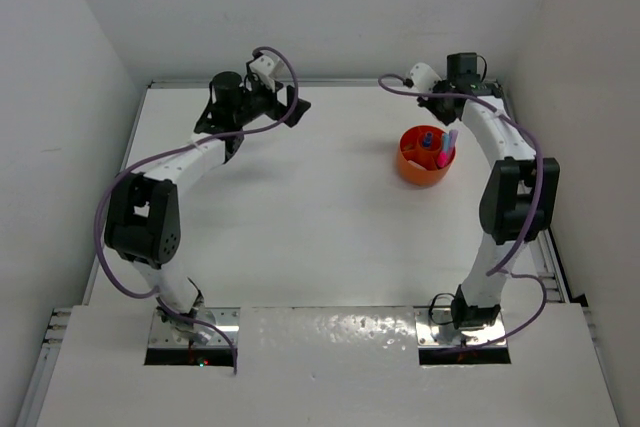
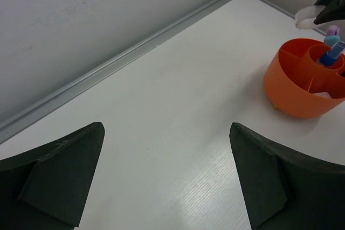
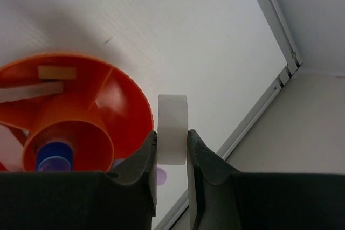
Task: Sort the stationery into containers
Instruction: Place the stationery in the storage box.
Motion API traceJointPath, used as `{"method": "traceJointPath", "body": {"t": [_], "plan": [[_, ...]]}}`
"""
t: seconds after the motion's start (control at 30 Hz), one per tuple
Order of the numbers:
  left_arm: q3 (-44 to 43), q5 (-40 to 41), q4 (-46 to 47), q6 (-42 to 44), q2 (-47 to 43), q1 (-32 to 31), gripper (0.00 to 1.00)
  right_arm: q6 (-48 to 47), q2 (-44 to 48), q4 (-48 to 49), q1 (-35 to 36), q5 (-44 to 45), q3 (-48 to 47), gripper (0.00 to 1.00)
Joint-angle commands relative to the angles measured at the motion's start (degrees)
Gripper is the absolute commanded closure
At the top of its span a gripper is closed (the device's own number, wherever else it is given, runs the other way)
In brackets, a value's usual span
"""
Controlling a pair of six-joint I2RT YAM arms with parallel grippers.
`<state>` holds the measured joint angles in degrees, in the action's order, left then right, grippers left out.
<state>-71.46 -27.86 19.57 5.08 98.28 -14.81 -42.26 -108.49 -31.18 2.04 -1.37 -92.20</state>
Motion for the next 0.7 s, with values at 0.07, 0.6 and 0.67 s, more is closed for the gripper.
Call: {"method": "traceJointPath", "body": {"t": [0.07, 0.6, 0.67], "plan": [[-0.7, 0.9, 2.8, -2.0, 1.4, 1.0, 0.0, -6.1, -4.3, -1.4, -0.5, -3.8, -6.3, 1.0], [-1.0, 3.5, 2.5, -1.0, 2.0, 0.7, 0.0, -10.3, -3.8, -9.0, -0.8, -7.9, -4.0, 1.0], [-1.1, 3.8, 2.6, -1.1, 1.8, 0.6, 0.0, -10.6, -3.7, -10.3, -0.8, -7.9, -3.7, 1.0]]}}
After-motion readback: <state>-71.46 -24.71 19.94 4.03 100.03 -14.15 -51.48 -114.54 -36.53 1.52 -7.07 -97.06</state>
